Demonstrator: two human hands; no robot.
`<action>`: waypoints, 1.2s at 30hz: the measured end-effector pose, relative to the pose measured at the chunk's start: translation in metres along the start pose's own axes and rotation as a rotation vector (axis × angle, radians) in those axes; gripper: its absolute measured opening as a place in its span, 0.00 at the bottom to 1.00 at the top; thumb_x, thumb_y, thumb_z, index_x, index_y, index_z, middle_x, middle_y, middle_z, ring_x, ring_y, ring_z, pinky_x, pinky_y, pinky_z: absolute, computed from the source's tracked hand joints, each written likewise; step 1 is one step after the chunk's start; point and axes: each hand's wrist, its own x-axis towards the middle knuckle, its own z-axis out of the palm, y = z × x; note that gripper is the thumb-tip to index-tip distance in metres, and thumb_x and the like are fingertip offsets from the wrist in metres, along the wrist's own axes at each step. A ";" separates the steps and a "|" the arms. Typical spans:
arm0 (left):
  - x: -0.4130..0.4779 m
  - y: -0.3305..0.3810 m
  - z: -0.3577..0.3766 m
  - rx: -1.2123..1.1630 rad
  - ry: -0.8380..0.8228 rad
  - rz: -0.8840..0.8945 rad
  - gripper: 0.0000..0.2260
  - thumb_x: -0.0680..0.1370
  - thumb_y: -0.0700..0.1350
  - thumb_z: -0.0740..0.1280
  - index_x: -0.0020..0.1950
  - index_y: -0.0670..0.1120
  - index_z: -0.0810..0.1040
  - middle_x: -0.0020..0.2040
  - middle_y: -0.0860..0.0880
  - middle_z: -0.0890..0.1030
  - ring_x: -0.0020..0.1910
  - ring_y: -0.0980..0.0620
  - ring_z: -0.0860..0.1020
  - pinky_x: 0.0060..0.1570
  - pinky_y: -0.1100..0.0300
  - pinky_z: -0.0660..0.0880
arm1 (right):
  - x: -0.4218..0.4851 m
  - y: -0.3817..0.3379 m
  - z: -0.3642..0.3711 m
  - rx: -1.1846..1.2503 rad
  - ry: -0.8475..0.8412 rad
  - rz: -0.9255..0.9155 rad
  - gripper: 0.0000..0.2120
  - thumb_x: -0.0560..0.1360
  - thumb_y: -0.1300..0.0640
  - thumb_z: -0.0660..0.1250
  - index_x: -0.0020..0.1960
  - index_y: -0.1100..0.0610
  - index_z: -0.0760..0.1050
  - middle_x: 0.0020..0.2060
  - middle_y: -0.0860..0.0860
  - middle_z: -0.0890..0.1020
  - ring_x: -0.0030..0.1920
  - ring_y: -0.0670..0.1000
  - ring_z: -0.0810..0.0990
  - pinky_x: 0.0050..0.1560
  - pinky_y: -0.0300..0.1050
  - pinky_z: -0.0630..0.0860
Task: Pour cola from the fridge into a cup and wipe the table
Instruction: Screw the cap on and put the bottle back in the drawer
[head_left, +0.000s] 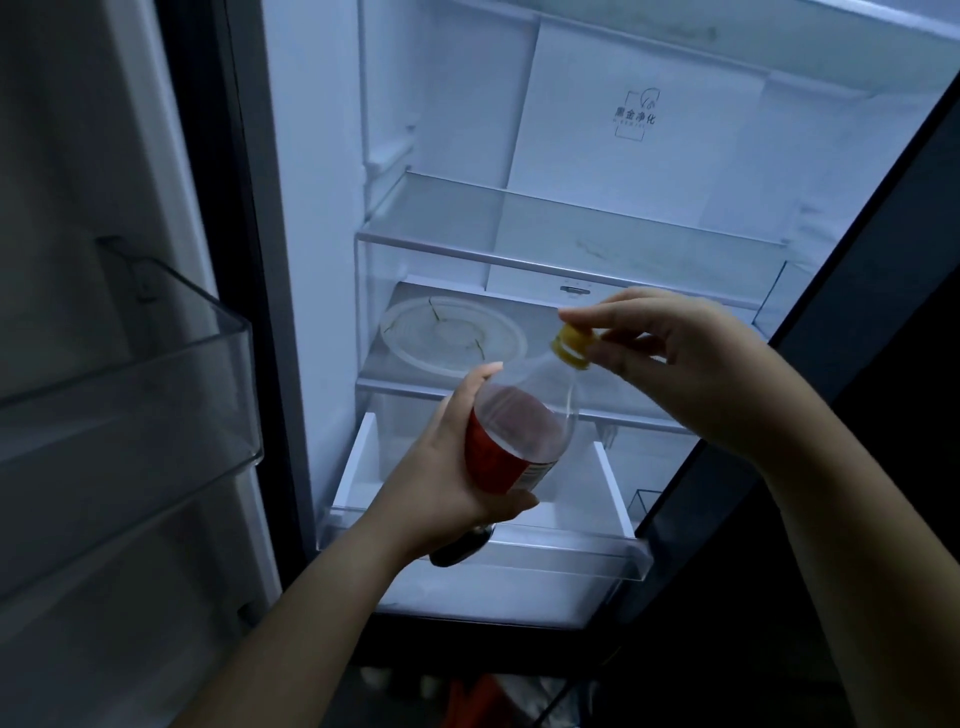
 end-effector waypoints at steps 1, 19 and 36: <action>0.000 0.000 0.000 -0.001 -0.003 0.005 0.50 0.61 0.48 0.81 0.67 0.74 0.51 0.65 0.61 0.70 0.59 0.60 0.73 0.49 0.71 0.71 | 0.002 -0.002 -0.002 -0.012 -0.010 0.028 0.13 0.74 0.56 0.69 0.58 0.50 0.80 0.47 0.43 0.82 0.48 0.42 0.81 0.54 0.44 0.77; 0.012 -0.003 -0.007 -0.020 0.000 -0.006 0.50 0.60 0.48 0.80 0.64 0.77 0.50 0.66 0.61 0.70 0.61 0.57 0.73 0.59 0.54 0.75 | 0.007 0.017 0.000 0.268 -0.149 -0.070 0.16 0.78 0.66 0.61 0.64 0.55 0.73 0.61 0.49 0.77 0.64 0.48 0.75 0.61 0.40 0.73; 0.010 0.002 -0.007 0.018 -0.045 -0.020 0.50 0.61 0.48 0.81 0.65 0.76 0.50 0.64 0.62 0.71 0.57 0.60 0.75 0.53 0.65 0.74 | 0.025 0.019 0.007 -0.085 0.034 0.072 0.20 0.64 0.33 0.63 0.44 0.49 0.75 0.38 0.48 0.74 0.38 0.49 0.74 0.43 0.51 0.76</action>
